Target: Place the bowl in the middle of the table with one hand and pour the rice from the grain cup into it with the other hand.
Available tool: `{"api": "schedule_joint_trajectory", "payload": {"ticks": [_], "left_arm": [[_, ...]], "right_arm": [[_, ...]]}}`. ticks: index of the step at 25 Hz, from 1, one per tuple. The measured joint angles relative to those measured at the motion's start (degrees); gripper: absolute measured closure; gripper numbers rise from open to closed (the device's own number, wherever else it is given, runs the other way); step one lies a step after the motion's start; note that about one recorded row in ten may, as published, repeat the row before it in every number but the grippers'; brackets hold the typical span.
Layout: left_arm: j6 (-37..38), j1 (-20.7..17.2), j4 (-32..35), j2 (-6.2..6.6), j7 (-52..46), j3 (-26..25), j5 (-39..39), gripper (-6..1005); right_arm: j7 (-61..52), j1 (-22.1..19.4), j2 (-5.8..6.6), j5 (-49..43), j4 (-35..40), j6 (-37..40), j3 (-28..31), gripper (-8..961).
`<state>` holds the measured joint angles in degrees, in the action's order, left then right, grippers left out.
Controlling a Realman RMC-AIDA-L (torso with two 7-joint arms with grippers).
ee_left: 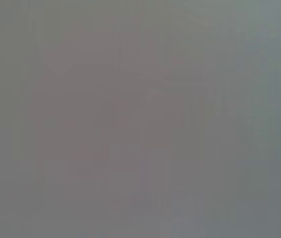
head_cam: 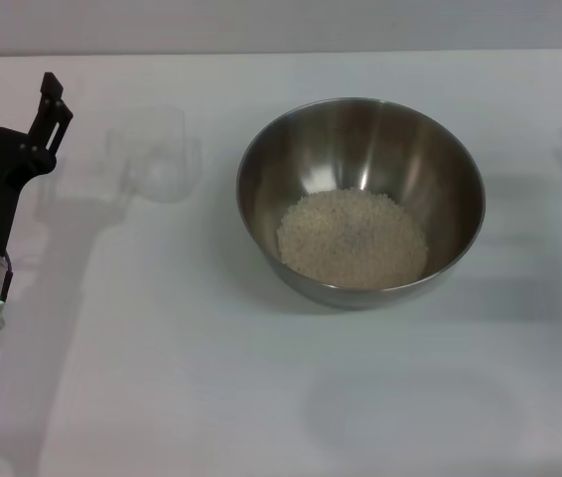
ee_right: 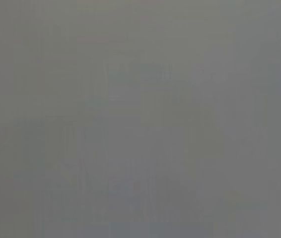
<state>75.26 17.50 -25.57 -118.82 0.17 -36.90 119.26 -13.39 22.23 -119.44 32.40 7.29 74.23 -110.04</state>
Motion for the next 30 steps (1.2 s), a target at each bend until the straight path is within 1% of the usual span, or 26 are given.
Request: {"api": "schedule_joint_trajectory", "payload": {"ticks": [2,7,13,20,30], "left_arm": [[0.01,0.07,0.06,-0.13,0.03,0.04,0.00,137],[0.03,0.06,0.24,-0.19,1.16,0.46,-0.03,137],[0.30,-0.31,1.00,-0.14,0.80,-0.11,-0.42,137],[3.41,0.03,2.31,-0.11,0.95,-0.24,-0.19,137],[3.57,0.70,2.46,-0.27,1.39,-0.35,-0.43,137]], "right_arm": [[0.27,0.55,0.10,0.05,0.17,-0.96,0.25,238],[0.35,1.56,0.17,0.07,1.39,-1.98,2.79,238],[0.97,2.00,0.18,-0.21,1.78,-2.14,2.45,239],[0.71,2.21,0.18,0.12,2.36,-2.17,2.84,238],[0.68,2.15,0.12,-0.21,2.09,-2.49,2.38,239]]}}
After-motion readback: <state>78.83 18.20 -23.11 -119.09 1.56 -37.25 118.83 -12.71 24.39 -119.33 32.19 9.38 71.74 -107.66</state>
